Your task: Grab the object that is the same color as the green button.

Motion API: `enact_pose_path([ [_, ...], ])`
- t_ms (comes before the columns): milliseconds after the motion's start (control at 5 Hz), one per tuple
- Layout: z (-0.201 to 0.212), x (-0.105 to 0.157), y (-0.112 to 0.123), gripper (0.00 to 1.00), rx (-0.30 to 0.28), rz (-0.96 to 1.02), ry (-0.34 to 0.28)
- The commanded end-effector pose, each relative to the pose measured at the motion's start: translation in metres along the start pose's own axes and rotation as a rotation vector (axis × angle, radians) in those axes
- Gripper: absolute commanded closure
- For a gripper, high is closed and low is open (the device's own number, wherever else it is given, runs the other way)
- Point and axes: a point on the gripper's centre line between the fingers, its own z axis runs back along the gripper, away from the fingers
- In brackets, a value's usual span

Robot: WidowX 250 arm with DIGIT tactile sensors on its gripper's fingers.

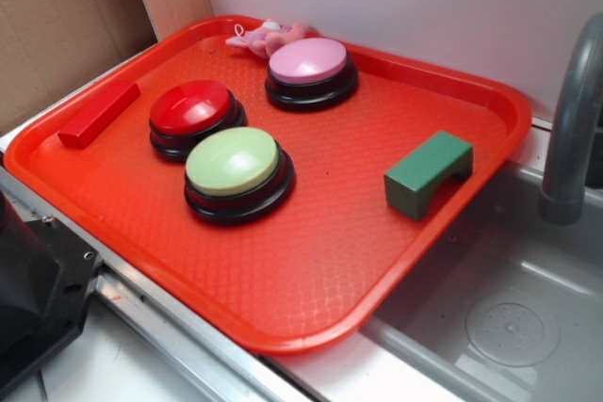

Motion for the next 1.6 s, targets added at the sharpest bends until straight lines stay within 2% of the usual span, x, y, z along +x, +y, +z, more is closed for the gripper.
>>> enact_pose_path([
  [0,0.000,0.000,0.000,0.00,0.000,0.000,0.000],
  [200,-0.013,0.008,-0.012,0.00,-0.016,-0.018,-0.023],
  [600,-0.055,0.040,-0.043,0.00,-0.037,-0.061,-0.036],
  [800,-0.084,0.065,-0.063,0.00,-0.058,-0.021,-0.019],
  [1000,-0.113,0.088,-0.087,0.00,-0.092,-0.068,-0.025],
  [1200,-0.136,0.102,-0.105,0.00,-0.083,-0.066,0.018],
  [1400,-0.160,0.110,-0.121,0.00,-0.101,-0.043,0.018],
])
